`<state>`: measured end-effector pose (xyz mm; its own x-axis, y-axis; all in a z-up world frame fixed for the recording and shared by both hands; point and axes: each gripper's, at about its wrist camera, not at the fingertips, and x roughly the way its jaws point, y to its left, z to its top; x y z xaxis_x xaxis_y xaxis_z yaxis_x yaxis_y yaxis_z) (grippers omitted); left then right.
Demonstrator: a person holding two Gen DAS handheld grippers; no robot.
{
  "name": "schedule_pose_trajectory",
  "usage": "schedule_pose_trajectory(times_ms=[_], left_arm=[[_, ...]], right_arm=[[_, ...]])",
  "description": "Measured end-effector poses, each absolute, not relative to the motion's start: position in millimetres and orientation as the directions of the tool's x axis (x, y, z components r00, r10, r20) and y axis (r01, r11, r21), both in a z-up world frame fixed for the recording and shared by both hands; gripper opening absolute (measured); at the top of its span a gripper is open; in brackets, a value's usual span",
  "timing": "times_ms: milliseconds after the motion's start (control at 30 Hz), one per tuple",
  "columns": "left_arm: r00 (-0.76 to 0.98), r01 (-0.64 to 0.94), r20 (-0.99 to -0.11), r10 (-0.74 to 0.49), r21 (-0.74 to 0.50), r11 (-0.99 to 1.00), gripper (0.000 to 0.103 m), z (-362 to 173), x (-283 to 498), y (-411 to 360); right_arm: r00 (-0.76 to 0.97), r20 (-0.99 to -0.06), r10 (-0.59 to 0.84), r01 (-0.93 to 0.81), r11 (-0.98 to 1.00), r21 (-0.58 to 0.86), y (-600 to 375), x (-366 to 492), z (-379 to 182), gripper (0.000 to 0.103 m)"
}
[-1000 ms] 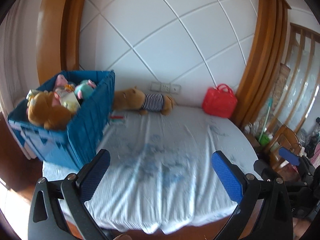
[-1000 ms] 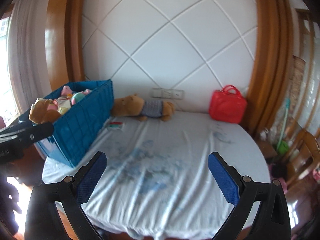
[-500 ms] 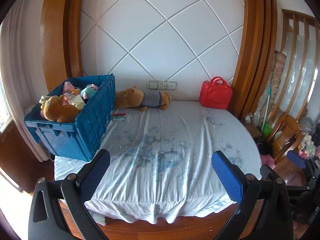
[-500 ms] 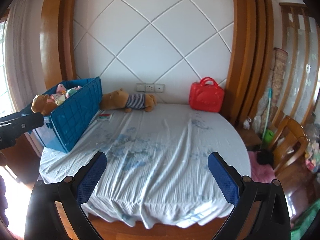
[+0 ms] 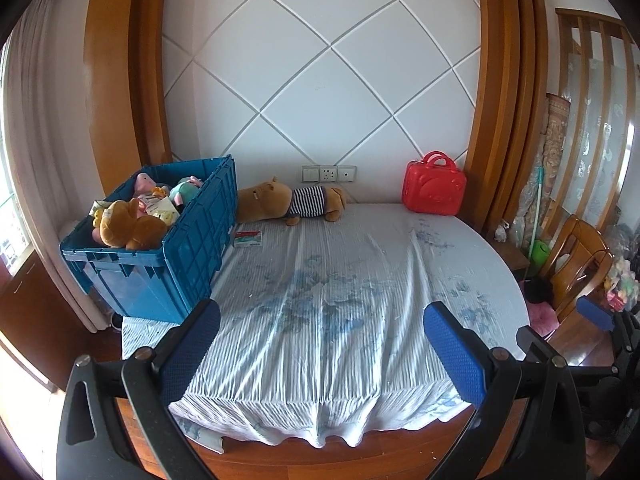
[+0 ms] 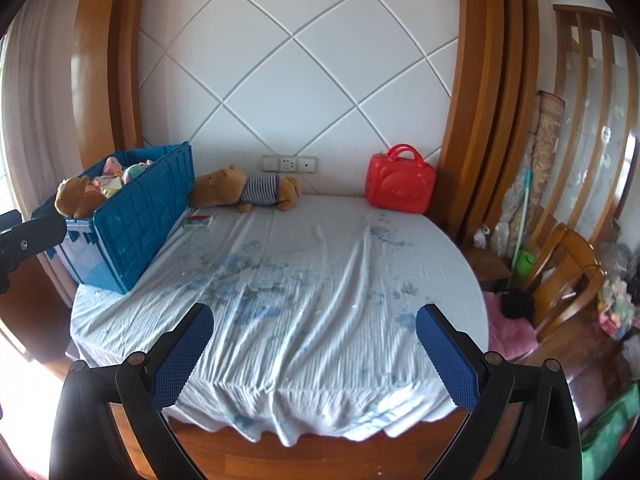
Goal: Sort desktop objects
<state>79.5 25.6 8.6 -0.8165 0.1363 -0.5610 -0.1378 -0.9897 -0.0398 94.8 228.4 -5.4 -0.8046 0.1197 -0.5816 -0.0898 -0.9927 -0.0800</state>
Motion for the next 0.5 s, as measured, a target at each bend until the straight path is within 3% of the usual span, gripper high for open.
schedule_pose_trajectory(times_ms=[300,500], left_arm=[[-0.803,-0.153,-0.568,0.178,-0.093,-0.984,0.103,4,81,24],[-0.825,-0.146,-0.546,0.144,-0.04,-0.988,0.103,6,90,30]], right_arm=[[-0.808,-0.577,0.123,-0.086,-0.992,-0.091,226,97,-4,0.103],[-0.808,-0.576,0.123,-0.084,-0.992,-0.093,223,100,-5,0.102]])
